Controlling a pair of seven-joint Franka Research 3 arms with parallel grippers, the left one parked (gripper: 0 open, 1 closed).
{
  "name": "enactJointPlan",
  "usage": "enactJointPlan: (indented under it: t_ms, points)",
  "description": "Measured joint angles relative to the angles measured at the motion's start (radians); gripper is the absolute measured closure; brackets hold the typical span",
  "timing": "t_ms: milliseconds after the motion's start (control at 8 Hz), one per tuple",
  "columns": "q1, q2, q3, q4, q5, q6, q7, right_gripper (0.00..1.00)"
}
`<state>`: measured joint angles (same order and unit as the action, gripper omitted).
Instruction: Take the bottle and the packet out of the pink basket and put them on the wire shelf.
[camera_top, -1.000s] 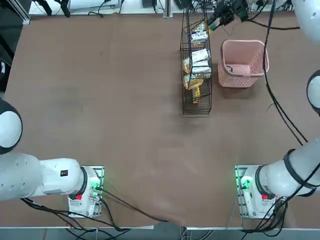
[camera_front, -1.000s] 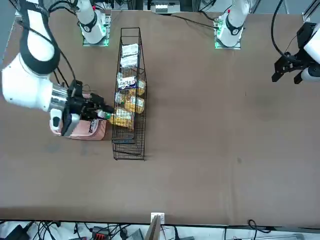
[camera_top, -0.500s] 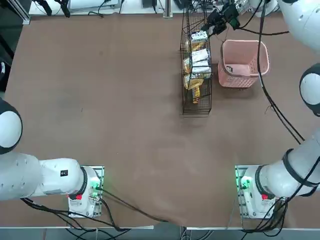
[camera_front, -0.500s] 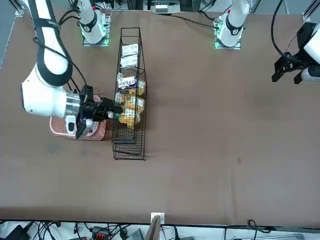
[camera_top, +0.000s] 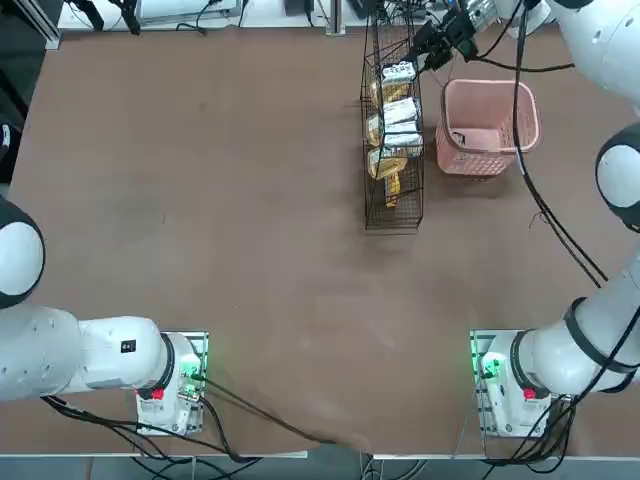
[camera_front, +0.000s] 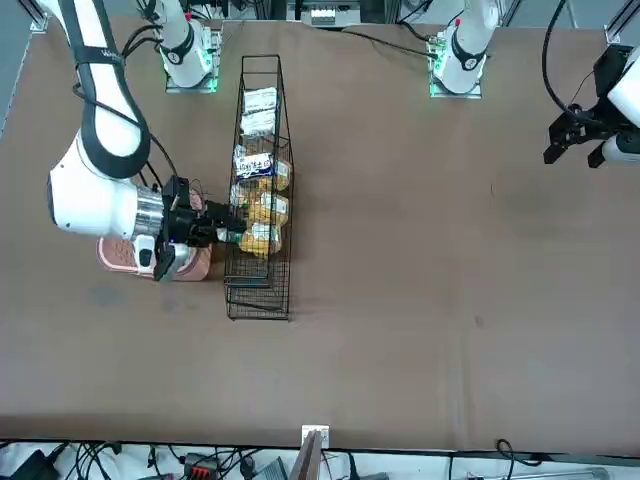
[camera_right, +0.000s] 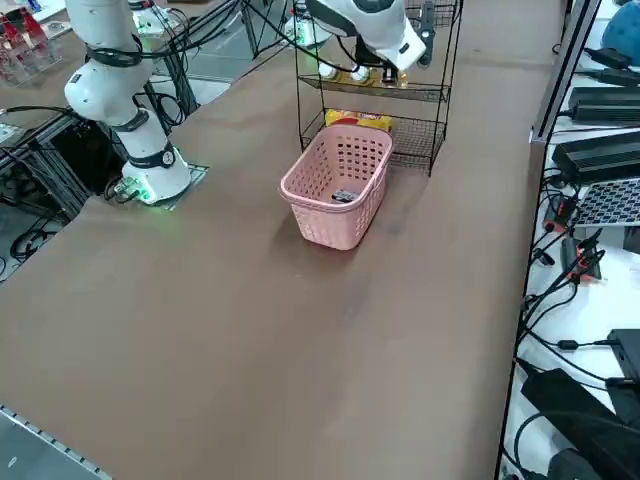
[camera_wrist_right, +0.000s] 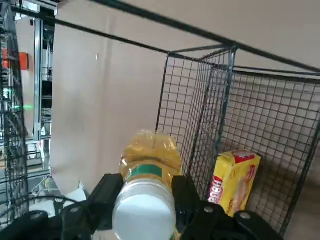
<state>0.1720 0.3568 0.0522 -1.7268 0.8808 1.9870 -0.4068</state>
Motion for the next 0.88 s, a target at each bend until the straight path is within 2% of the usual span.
enactJointPlan:
  t_ms: [875]
  points:
    - [0.005, 0.018, 0.010, 0.000, 0.000, 0.023, 0.001, 0.44]
